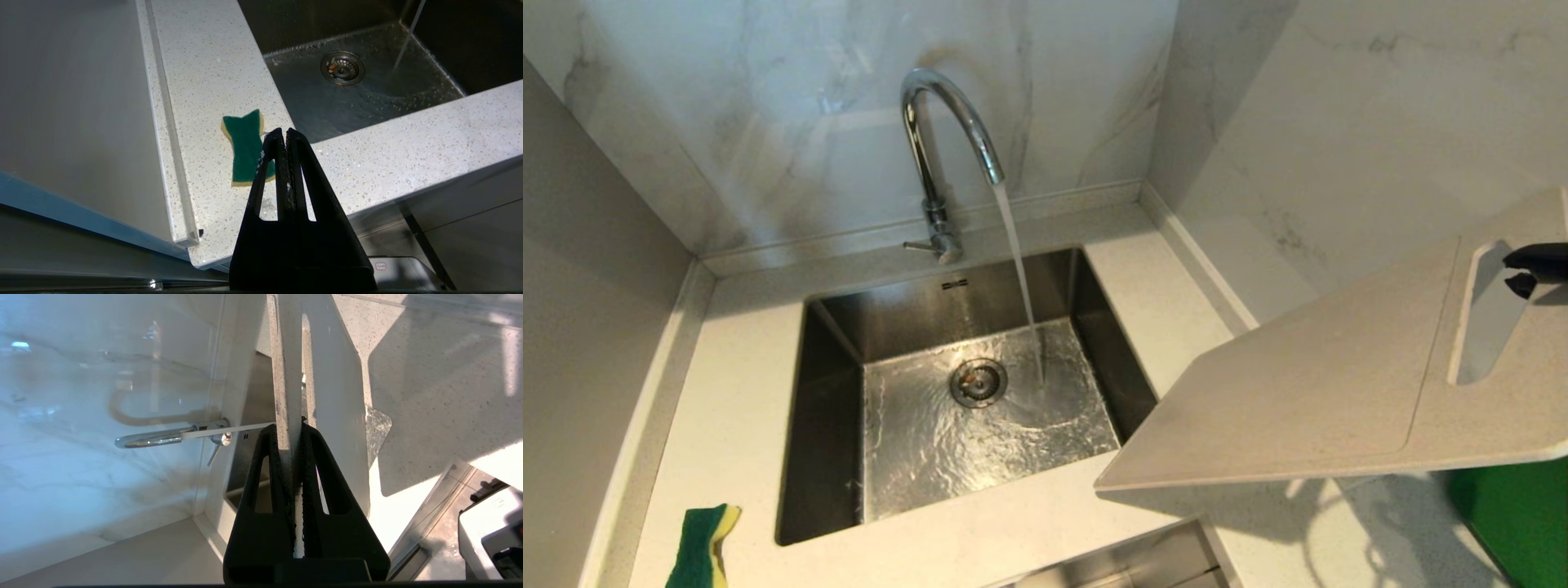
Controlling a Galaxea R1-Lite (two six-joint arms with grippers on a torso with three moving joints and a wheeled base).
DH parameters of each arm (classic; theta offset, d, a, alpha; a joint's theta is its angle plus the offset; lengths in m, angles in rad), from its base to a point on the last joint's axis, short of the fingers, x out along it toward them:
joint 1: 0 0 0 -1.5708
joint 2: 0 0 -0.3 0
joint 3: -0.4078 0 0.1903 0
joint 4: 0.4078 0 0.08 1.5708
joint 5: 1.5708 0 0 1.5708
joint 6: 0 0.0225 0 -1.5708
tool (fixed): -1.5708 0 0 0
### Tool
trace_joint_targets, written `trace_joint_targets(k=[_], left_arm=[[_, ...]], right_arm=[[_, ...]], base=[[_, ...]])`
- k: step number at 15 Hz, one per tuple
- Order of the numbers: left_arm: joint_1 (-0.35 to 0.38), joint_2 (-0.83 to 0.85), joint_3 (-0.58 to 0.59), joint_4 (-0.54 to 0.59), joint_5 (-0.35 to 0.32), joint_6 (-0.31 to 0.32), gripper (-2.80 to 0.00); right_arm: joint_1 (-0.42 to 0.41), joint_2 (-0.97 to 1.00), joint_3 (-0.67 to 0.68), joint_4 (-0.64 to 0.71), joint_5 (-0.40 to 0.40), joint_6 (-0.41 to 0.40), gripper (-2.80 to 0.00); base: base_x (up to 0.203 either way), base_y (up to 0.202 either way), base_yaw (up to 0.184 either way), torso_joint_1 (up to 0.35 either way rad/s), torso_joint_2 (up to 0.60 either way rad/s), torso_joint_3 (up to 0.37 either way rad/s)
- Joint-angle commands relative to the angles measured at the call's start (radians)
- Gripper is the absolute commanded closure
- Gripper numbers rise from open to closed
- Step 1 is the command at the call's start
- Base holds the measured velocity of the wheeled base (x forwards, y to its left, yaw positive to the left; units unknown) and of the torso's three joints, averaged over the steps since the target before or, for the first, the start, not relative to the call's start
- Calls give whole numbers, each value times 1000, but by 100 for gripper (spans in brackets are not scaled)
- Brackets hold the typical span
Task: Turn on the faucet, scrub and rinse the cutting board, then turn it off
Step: Put down the cutting board
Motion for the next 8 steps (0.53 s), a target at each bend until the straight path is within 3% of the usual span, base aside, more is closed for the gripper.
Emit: trace_joint_targets(k=[1,8], left_arm=[[0,1,2,0,0,0,0],[0,1,2,0,0,0,0]], right_arm=[[4,20,-9,-11,-12,4,0],[32,67,-65,-34,-54,-36,0]], base=[[0,0,0,0,0,0],[0,0,0,0,0,0]])
